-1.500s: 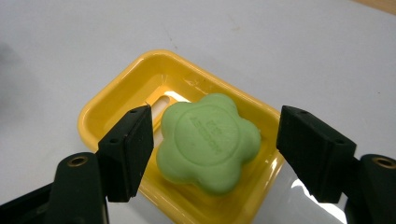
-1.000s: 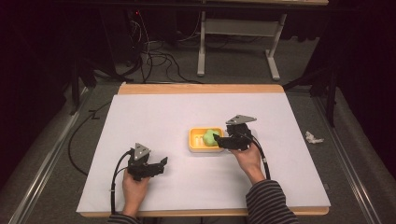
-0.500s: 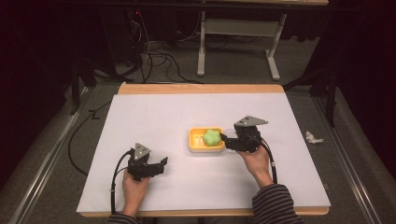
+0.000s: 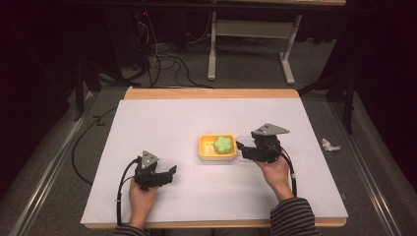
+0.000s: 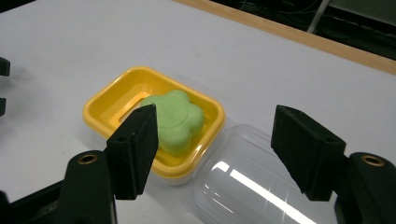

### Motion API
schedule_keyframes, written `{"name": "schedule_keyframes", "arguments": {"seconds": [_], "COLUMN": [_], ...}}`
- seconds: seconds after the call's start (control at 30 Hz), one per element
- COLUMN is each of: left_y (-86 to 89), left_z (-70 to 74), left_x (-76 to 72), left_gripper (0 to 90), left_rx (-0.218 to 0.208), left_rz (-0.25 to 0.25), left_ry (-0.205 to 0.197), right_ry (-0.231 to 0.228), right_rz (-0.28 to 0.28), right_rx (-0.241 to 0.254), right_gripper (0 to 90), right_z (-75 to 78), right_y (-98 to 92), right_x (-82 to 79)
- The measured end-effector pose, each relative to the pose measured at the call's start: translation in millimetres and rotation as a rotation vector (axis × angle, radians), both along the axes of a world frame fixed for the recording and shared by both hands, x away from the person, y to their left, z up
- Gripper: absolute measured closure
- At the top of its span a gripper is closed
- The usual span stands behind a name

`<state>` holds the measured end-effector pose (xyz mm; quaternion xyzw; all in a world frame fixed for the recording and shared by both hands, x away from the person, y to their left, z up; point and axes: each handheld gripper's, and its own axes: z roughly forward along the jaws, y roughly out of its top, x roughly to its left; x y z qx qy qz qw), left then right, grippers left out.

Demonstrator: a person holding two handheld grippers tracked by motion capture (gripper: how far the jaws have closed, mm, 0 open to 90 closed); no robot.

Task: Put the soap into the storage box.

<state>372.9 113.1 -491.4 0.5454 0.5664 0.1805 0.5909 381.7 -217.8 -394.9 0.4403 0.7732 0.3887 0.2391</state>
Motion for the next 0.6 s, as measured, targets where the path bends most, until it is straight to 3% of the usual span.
{"name": "schedule_keyframes", "arguments": {"seconds": [0.2,0.6], "left_y": [-0.1,-0.4], "left_z": [0.0,0.0], "left_x": [0.0,-0.1], "left_gripper": [18.8,18.8], "left_rx": [0.0,-0.002], "left_rz": [0.001,0.001], "left_ry": [0.0,-0.003], "right_ry": [-0.017,-0.033], "right_rz": [-0.012,-0.027], "right_rx": [-0.013,0.009], "right_gripper": [31.5,31.2], "right_z": [0.3,1.1], "right_y": [-4.8,-16.5], "right_x": [-6.9,-16.7]}}
